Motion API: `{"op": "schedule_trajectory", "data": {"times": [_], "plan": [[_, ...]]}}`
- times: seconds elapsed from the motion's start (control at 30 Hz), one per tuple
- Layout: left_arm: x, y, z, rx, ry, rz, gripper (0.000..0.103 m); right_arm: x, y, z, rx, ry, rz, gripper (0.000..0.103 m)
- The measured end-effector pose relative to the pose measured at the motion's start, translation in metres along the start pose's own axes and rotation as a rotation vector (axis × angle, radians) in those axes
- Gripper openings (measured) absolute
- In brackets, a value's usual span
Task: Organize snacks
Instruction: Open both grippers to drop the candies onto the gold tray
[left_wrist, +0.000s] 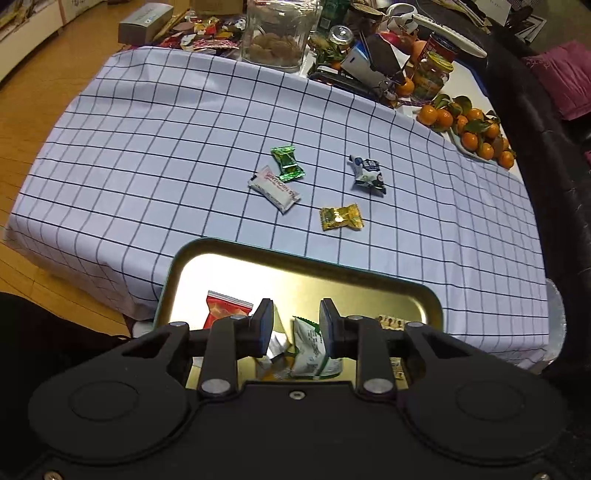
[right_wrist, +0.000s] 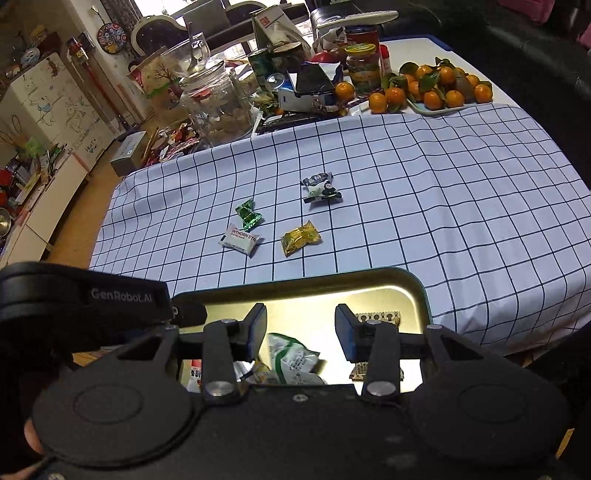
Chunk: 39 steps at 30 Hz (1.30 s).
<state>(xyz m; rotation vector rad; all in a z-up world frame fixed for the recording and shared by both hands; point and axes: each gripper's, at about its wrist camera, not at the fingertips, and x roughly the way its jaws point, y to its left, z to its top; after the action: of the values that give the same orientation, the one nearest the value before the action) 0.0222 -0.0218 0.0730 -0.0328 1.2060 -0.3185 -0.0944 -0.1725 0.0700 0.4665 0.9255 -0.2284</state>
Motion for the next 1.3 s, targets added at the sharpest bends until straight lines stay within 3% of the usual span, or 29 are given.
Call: {"op": "schedule_trajectory", "data": {"times": [0.63, 1.0, 1.3], "plan": [[0.027, 0.019, -0.017, -0.003, 0.198, 0.092, 0.036, 0.021, -0.032, -0.022, 0.030, 0.199, -0.058, 0.044], [0.033, 0.017, 0.002, 0.050, 0.262, 0.086, 0.036, 0.032, -0.038, -0.013, -0.004, 0.270, -0.063, 0.045], [0.038, 0.011, 0.029, 0.093, 0.261, 0.097, 0.036, 0.046, -0.036, 0.005, -0.039, 0.318, -0.048, 0.045]]}}
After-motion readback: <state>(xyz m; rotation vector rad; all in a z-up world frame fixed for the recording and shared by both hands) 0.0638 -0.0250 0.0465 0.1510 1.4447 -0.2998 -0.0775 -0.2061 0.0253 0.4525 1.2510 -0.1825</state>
